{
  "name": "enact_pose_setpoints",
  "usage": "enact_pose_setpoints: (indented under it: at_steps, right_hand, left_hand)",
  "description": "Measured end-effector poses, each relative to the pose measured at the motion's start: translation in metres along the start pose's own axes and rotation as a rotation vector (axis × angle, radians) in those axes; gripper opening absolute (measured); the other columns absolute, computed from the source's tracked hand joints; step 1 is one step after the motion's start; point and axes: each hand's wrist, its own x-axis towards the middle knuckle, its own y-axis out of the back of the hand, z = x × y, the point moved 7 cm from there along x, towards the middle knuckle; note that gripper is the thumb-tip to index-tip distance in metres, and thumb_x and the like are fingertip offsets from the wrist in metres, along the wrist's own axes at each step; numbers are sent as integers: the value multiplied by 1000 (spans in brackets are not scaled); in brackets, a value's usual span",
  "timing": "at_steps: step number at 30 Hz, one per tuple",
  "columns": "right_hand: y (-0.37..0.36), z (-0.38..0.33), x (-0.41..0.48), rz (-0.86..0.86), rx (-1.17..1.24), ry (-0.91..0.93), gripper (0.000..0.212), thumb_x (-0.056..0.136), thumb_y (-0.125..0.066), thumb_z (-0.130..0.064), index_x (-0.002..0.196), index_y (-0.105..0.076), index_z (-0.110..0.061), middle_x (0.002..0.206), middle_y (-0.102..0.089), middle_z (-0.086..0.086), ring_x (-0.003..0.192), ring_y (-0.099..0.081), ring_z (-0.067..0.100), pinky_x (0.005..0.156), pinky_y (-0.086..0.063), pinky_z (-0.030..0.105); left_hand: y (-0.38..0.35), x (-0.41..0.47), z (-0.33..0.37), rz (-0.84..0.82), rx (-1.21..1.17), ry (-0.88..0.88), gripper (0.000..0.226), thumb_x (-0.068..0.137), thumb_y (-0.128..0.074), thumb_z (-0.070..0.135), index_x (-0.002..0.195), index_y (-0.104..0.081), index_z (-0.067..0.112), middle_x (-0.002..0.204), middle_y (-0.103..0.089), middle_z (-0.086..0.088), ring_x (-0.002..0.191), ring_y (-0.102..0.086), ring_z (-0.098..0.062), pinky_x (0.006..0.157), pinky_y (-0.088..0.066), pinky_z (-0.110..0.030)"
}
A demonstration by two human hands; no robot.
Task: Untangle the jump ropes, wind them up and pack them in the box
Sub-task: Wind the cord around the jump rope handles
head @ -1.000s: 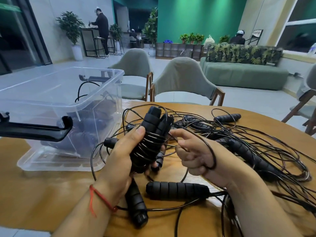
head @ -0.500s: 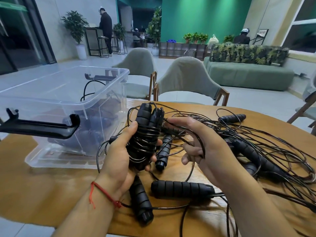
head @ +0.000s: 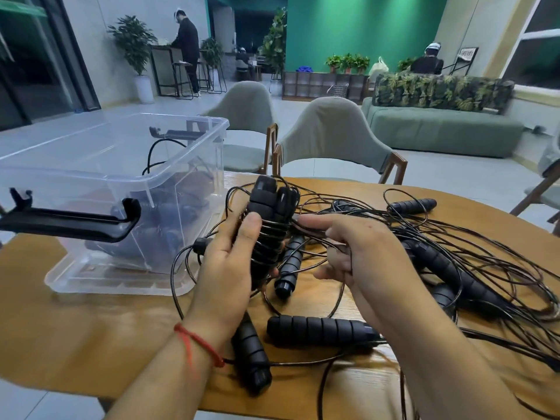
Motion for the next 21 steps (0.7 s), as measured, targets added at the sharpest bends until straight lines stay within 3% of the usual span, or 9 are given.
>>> enact_pose_setpoints:
  at_steps: [2,4,7,10,12,14,17,19,21]
  right_hand:
    - [-13,1,-5,-60,35,13,17,98,-66,-11,107,-79,-17,83,-68,5,63,-65,10,63,-61,32]
    - [-24,7,-7,-37,57,34,19,100,-61,-17,102,-78,-25,91,-74,0,67,-68,8,64,-61,28]
    - [-31,22,-5,33,89,46,38,102,-47,-18,126,-75,-28,100,-66,15,56,-54,3,63,-57,28]
    - [-27,26,-2,67,16,36,42,107,-43,-20,126,-75,-40,96,-66,22,73,-55,17,62,-56,27]
    - [-21,26,0,67,9,37,43,110,-41,-23,116,-77,-46,93,-71,13,73,-57,16,65,-56,31]
    - [-16,24,1,61,-40,67,36,111,-43,-31,119,-77,-41,85,-71,-7,65,-57,4,67,-52,33]
    - [-11,18,0,46,-136,105,29,110,-48,-32,121,-74,-27,73,-66,-21,62,-59,-4,63,-47,24]
    - [-15,16,-1,12,-202,123,27,109,-53,-33,127,-72,-29,82,-72,-20,71,-63,-6,60,-46,14]
    - [-18,18,0,7,-328,145,27,103,-59,-44,128,-69,-41,101,-76,-19,90,-68,-5,69,-50,15]
  left_hand:
    - [-2,-4,8,38,234,-166,38,109,-47,50,144,-57,38,124,-72,14,116,-67,-5,102,-55,-36]
    - [-7,-9,10,95,357,-185,41,108,-45,50,149,-46,47,127,-65,23,118,-57,13,106,-46,-18]
    - [-19,-18,3,27,315,-173,43,111,-33,51,154,-32,59,146,-52,19,136,-56,-11,110,-50,-42]
    - [-27,-21,5,-71,308,-154,55,108,-25,38,156,-24,65,148,-40,35,147,-34,6,122,-31,-35]
    - [-31,-17,5,-166,247,-90,57,108,-31,34,154,-26,67,149,-41,37,143,-36,12,124,-29,-33]
    - [-32,-13,4,-239,143,-15,58,112,-46,25,152,-35,65,148,-54,27,138,-51,2,121,-40,-41]
    - [-23,-8,5,-204,81,26,74,95,-73,17,153,-44,53,131,-68,8,113,-73,-14,95,-60,-35]
    - [-17,-6,3,-142,74,49,84,82,-83,21,153,-45,47,126,-68,3,105,-76,-14,84,-63,-31]
    - [-12,-4,2,-83,135,23,81,81,-87,17,148,-50,42,119,-70,6,99,-77,-13,80,-64,-31]
